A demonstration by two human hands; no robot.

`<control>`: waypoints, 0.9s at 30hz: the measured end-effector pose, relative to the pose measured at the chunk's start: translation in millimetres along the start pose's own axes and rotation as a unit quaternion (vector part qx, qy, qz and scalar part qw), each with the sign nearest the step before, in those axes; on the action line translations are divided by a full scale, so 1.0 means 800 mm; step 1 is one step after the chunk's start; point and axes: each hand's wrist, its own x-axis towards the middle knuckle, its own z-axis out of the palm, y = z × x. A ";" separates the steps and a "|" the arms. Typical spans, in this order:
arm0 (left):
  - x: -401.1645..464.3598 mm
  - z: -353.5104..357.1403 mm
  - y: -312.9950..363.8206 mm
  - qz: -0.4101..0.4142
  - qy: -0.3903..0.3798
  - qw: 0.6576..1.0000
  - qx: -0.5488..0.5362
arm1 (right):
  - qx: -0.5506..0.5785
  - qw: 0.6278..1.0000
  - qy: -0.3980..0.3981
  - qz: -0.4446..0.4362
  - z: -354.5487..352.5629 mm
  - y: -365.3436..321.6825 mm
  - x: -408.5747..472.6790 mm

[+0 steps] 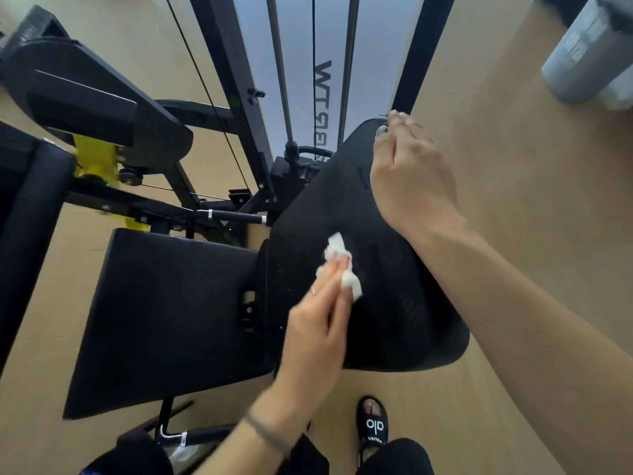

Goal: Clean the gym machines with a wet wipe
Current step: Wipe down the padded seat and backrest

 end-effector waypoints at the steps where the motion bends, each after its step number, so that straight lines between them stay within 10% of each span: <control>1: -0.020 0.003 0.008 0.003 -0.006 1.000 -0.004 | -0.002 1.000 0.001 -0.001 0.001 0.000 0.000; 8: 0.068 0.009 0.021 -0.030 0.043 0.998 0.018 | -0.016 1.000 -0.014 -0.019 -0.007 -0.003 -0.008; 27: -0.126 0.035 0.008 -0.129 0.104 0.985 -0.035 | -0.054 0.996 -0.036 -0.054 -0.016 0.015 -0.118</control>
